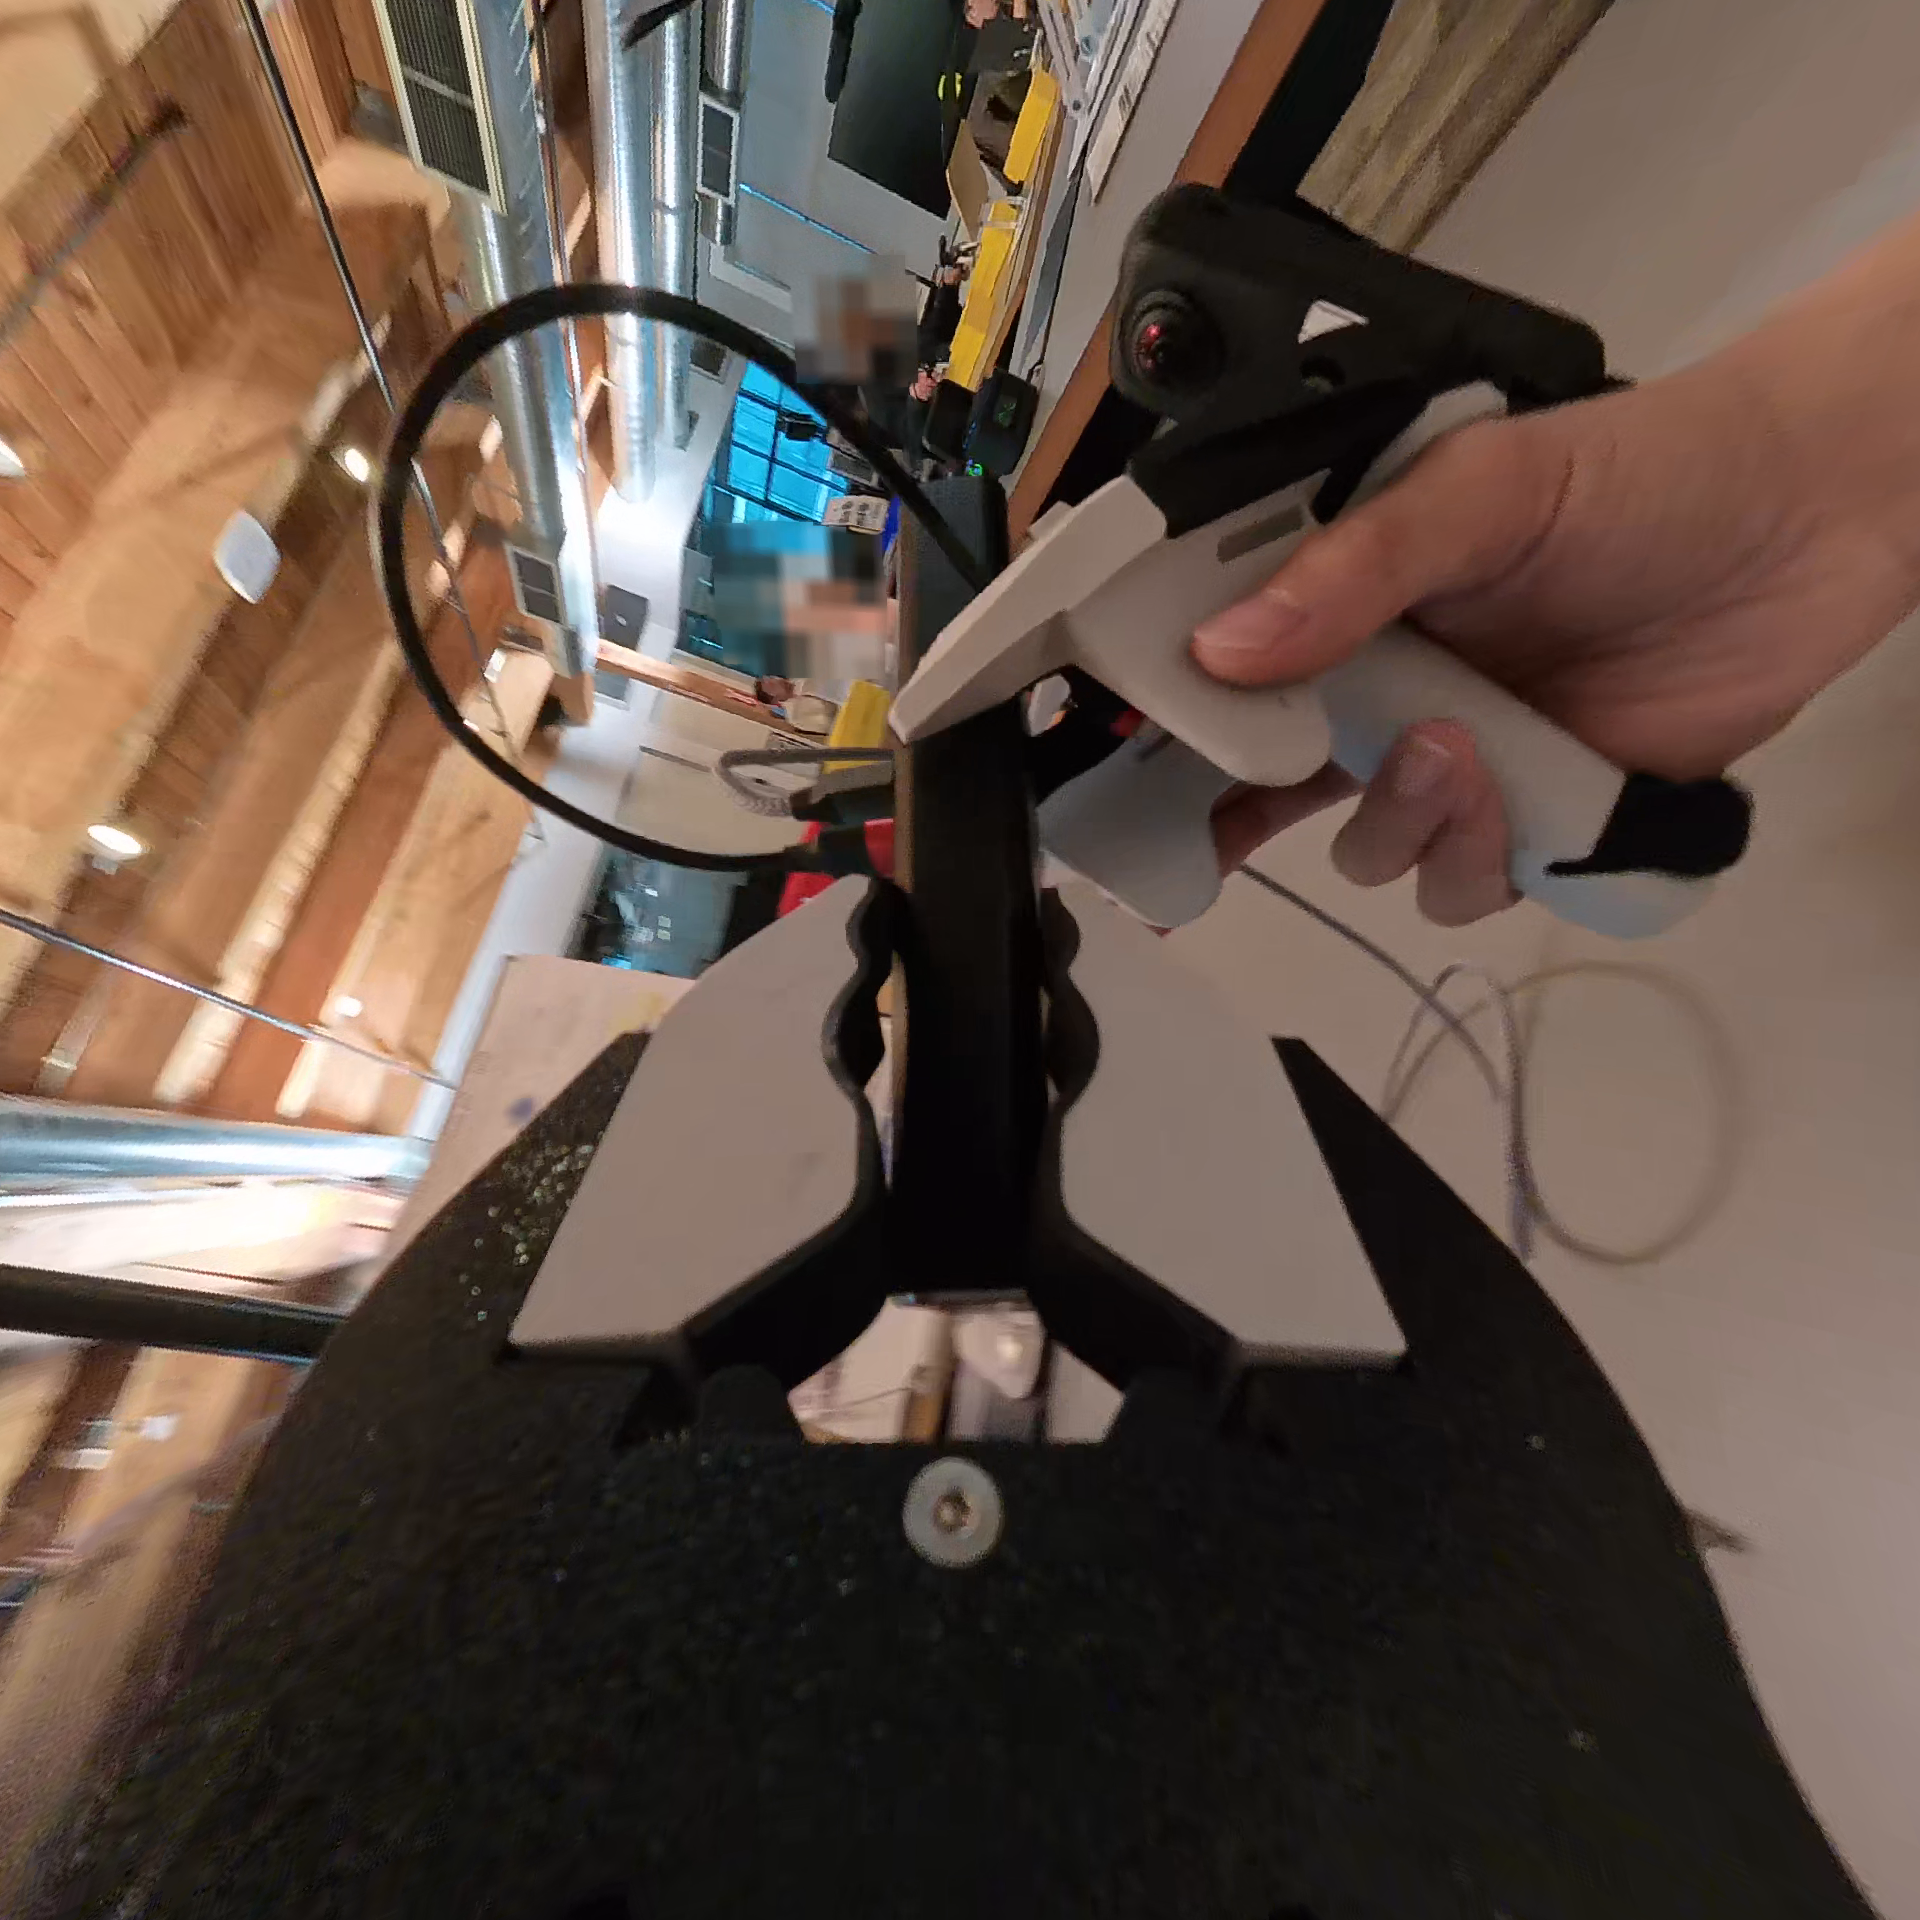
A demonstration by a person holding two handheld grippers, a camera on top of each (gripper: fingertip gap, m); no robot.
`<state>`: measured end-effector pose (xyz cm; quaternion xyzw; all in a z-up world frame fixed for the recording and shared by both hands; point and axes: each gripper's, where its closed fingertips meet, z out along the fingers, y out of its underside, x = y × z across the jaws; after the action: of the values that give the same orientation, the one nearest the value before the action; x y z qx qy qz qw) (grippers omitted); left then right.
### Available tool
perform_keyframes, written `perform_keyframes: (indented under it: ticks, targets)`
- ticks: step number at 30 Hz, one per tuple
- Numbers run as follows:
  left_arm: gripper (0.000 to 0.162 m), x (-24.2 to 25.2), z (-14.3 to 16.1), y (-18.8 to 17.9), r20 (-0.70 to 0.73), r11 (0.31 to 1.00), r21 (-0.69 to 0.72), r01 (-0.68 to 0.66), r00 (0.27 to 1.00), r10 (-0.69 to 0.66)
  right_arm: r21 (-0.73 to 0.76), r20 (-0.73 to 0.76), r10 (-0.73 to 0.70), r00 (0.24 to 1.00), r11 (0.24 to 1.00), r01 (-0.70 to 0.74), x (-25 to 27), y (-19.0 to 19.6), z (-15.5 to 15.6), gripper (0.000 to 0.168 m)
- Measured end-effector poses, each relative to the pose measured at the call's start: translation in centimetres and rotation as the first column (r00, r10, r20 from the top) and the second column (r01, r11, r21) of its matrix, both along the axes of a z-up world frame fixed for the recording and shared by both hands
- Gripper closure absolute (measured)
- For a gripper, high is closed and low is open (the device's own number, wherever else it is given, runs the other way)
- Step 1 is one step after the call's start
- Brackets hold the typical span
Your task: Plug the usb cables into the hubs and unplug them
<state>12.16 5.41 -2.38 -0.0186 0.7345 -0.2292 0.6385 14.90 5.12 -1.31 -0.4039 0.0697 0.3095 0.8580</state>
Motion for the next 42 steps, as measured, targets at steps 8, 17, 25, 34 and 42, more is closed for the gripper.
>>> perform_keyframes:
  ticks: [8, 17, 25, 34, 42]
  targets:
    - [0.091, 0.9, -0.6, 0.9, -0.105, 0.843, -0.536, -0.033, 0.994, -0.028, 0.038, 0.070, -0.035, 0.997, 0.999, 0.032, 0.2, -0.8, 0.3, 0.105]
    - [0.074, 0.0, -7.6, 0.0, -0.110, -0.079, -0.983, -0.166, 0.874, -0.473, 0.078, 0.114, 0.007, 0.993, 0.997, -0.016, 0.0, -1.5, 0.7, 0.106]
    - [0.100, -0.4, -7.7, -3.7, 0.044, -0.153, -0.985, -0.082, 0.734, -0.678, 0.009, 0.225, 0.086, 0.971, 0.996, -0.090, -3.1, 0.0, -0.4, 0.107]
    - [0.100, 0.0, -6.6, 1.6, -0.155, 0.333, -0.943, -0.007, 0.894, -0.421, -0.114, 0.289, 0.006, 0.957, 0.993, 0.028, -0.7, 0.2, -1.1, 0.087]
    - [0.100, -0.2, -5.5, 1.2, -0.311, 0.689, -0.724, 0.024, 0.881, -0.356, -0.024, 0.327, 0.026, 0.945, 1.000, -0.019, -1.6, -0.3, -1.8, 0.093]
